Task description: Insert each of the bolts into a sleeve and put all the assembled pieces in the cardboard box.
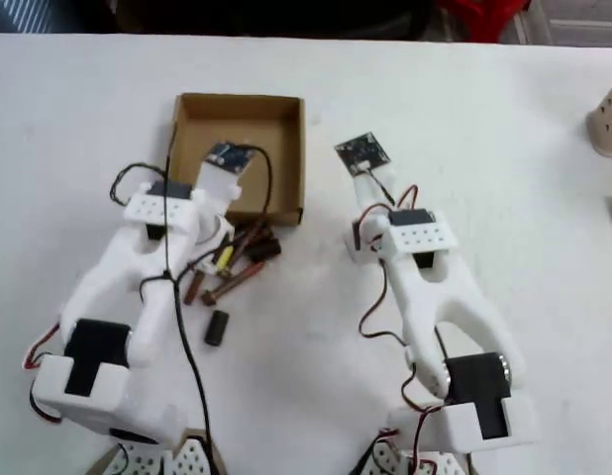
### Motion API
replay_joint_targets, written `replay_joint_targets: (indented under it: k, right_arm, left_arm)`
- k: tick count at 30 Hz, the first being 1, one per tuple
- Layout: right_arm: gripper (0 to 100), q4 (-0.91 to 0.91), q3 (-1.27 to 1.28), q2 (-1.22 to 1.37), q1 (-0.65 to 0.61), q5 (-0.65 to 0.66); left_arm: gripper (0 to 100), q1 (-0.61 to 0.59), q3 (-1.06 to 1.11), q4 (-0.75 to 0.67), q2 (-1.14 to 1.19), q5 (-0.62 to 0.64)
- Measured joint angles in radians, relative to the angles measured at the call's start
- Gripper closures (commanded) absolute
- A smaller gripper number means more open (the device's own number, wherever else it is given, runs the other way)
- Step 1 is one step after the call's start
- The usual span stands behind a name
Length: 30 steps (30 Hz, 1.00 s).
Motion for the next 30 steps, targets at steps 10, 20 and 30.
replay_joint_targets:
  k: [10,20,30]
  right_arm:
    - [98.1,0.0,0.0,0.0,0.0,0.0]
    - [98.1,0.0,0.0,0.0,0.0,0.0]
    - [98.1,0.0,0.0,0.0,0.0,0.0]
  left_arm:
    - [88,-0.017,-0.087,-0.02,0.12,0.017]
    - [92,-0.018,-0.089,0.012,0.129,0.069]
    - [98,0.009,-0.089,0.031,0.129,0.0]
